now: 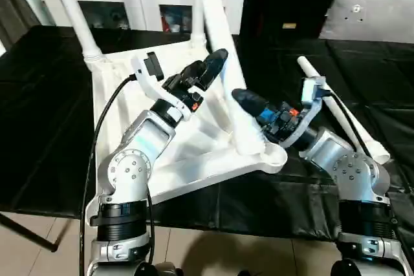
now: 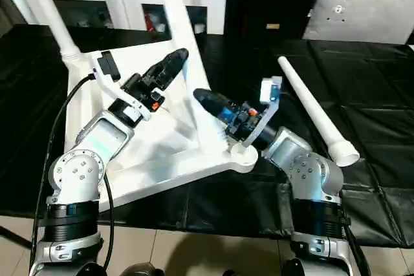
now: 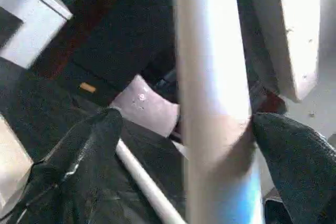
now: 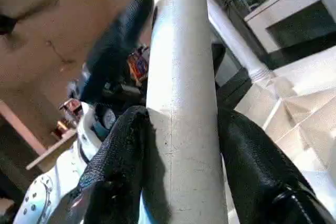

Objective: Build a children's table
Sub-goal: Pick table leg

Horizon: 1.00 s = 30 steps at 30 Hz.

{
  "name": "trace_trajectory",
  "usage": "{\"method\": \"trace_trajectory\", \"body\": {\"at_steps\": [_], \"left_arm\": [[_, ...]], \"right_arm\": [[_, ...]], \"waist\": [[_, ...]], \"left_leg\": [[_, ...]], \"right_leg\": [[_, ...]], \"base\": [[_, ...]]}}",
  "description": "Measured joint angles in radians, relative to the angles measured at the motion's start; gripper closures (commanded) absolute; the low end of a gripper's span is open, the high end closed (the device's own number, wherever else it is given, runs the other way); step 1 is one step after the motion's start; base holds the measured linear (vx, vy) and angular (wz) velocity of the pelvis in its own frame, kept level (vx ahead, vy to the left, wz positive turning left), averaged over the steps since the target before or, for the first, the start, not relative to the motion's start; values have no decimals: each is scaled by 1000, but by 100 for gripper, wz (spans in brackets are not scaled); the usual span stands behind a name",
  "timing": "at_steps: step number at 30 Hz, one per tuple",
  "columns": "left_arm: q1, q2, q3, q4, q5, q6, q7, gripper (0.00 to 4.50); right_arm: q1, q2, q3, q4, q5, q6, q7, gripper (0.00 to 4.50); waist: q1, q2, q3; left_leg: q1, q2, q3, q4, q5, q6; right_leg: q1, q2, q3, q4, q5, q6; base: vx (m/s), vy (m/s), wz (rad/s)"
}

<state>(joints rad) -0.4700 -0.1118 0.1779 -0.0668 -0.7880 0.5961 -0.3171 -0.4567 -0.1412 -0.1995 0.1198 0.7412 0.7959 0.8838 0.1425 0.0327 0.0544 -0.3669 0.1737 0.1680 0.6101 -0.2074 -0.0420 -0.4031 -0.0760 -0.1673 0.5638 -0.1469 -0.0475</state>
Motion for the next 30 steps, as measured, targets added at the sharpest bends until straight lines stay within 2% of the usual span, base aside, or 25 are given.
{"method": "trace_trajectory", "body": {"at_steps": [4,5,9,13,15,17,19,27,30], "left_arm": [[16,-4,-6,-20,-48,38,-18,39],[23,-5,-6,-21,-53,39,-19,62],[29,-4,-4,-21,-61,39,-19,81],[29,0,-6,-21,-63,42,-19,123],[30,4,-7,-21,-63,43,-19,126],[30,7,-11,-21,-62,43,-19,163],[30,10,-11,-21,-60,41,-19,170],[30,22,-32,-16,-16,11,-19,249],[29,29,-43,-14,15,-11,-18,260]], "right_arm": [[21,-19,48,-1,-31,-10,18,275],[24,-19,57,-1,-37,-12,19,275],[27,-20,69,-1,-39,-16,20,275],[27,-26,82,-1,-39,-20,20,275],[27,-29,87,-1,-39,-22,25,275],[27,-29,89,-1,-40,-22,25,275],[27,-29,90,-1,-40,-22,29,275],[27,-34,91,-1,-39,-23,28,275],[27,-36,96,-1,-43,-35,22,275]], "waist": [[0,0,0],[0,0,0],[-1,0,0],[-1,0,0],[0,0,0],[0,0,0],[0,0,0],[0,0,0],[0,0,0]], "left_leg": [[0,0,0,0,0,0],[0,0,0,0,0,0],[1,0,0,0,-2,-5],[1,0,0,0,-2,-5],[0,0,0,0,-2,-5],[0,0,0,0,-2,-4],[0,0,0,0,-2,-4],[0,0,0,0,-2,-4],[0,0,0,0,-2,-4]], "right_leg": [[0,0,0,0,0,0],[0,0,0,0,0,0],[1,0,0,0,0,0],[1,0,0,0,0,0],[1,0,0,0,0,0],[1,0,0,0,0,0],[1,0,0,0,0,0],[1,0,0,0,0,0],[1,0,0,0,0,0]], "base": [[0,0,0],[0,0,0],[0,0,0],[0,0,0],[0,0,0],[0,0,0],[0,0,0],[0,0,0],[0,0,0]]}}
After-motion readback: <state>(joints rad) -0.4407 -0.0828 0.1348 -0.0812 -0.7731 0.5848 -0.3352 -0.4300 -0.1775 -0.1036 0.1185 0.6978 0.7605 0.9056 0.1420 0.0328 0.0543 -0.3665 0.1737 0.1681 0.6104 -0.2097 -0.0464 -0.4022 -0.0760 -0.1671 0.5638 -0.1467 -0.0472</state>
